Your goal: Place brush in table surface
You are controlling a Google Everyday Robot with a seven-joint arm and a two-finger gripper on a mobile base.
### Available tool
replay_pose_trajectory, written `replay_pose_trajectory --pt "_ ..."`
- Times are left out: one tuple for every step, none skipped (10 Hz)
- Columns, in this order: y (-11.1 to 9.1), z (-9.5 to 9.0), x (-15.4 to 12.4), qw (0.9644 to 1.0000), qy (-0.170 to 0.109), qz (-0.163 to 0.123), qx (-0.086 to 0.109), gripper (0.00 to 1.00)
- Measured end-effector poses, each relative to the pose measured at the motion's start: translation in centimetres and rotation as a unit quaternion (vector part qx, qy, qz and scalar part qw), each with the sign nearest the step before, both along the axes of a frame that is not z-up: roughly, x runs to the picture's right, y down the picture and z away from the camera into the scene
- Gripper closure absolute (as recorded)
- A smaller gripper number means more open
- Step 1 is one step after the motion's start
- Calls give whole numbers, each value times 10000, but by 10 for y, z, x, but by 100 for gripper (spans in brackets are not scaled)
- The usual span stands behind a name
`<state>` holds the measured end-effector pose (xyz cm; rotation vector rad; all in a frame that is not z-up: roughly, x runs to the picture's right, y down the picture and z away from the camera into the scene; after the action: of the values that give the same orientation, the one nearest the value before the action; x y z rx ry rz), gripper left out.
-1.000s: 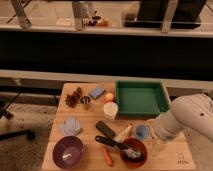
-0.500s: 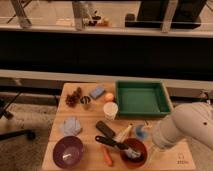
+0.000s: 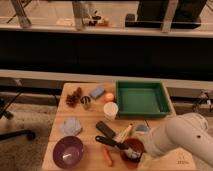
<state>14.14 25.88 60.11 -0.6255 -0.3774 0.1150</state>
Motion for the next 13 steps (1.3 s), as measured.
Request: replay_pose_trajectory --pt "4 -1 -2 10000 -17 5 14 20" --pt "7 -2 -5 10000 -39 10 23 20" --pt "10 -2 -10 10000 -75 -9 41 20" --pt "13 -4 -14 9999 -87 -8 61 20" --pt "14 -6 -18 9999 -99 -2 85 20" --pt "15 -8 -23 9999 -112 11 129 20" --pt "15 -9 -27 9998 -106 37 168 20" --pt "15 -9 -29 9997 -94 59 197 20" --pt "13 -8 -32 9996 -57 110 239 20" --pt "12 -7 -34 9995 -18 149 261 20" --pt "10 -5 -37 9994 24 183 290 20" --pt "8 -3 -39 9992 73 233 309 20" --pt "7 0 -42 9990 138 275 317 20"
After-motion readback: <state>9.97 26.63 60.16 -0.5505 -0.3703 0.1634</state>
